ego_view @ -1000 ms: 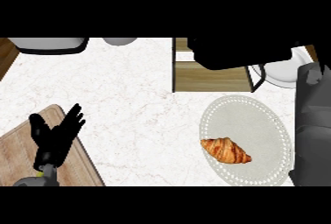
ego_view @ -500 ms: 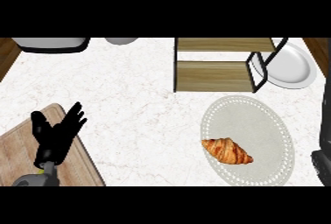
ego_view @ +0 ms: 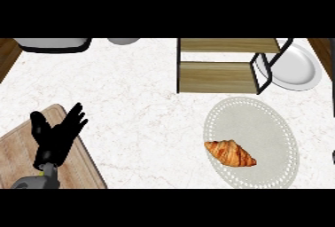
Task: Pick the tomato from the placemat and place it in the tiered shelf
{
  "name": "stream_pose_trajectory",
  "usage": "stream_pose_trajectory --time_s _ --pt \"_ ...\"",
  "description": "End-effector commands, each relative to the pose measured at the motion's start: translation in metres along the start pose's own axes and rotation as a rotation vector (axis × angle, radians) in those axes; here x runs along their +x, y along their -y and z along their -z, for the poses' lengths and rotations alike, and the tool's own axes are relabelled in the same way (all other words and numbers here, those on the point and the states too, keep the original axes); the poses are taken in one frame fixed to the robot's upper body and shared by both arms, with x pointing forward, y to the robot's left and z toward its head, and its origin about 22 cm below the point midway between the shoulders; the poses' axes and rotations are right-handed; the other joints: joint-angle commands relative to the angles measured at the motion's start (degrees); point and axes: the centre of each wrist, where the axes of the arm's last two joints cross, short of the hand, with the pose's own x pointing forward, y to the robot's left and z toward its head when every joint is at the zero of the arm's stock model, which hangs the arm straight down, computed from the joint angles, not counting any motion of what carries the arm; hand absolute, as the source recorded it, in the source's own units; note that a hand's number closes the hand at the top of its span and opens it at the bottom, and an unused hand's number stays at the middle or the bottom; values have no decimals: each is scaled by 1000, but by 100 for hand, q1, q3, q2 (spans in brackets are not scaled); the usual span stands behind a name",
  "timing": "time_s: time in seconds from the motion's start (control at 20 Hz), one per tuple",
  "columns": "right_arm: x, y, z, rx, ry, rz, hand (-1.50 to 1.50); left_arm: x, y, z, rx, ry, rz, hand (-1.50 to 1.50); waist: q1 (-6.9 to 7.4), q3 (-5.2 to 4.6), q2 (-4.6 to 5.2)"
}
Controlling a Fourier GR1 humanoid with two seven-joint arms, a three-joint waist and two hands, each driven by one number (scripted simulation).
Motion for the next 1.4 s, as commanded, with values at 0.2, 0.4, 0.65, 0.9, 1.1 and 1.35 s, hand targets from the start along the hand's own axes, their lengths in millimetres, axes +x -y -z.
stream_pose_trajectory --time_s 0.2,0.4,0.65,0.9,1.1,1.35 --pt "-10 -26 33 -23 -6 -35 150 -9 9 7 2 -47 6 0 30 -21 30" --pt "-23 -30 37 -19 12 -24 150 -4 2 4 5 -37 -8 0 -14 -18 7" --pt "-51 -50 48 -15 60 12 150 -24 -5 6 3 -45 2 0 -1 -19 27" --pt "-28 -23 53 -26 71 7 150 -14 5 5 5 -29 -7 0 -6 -19 11" --pt "-30 -37 51 14 60 -124 150 -11 3 -1 9 -21 -5 0 -43 -18 -14" --pt "-47 -19 58 -114 -44 211 -150 -1 10 6 10 -32 8 0 -8 -14 13"
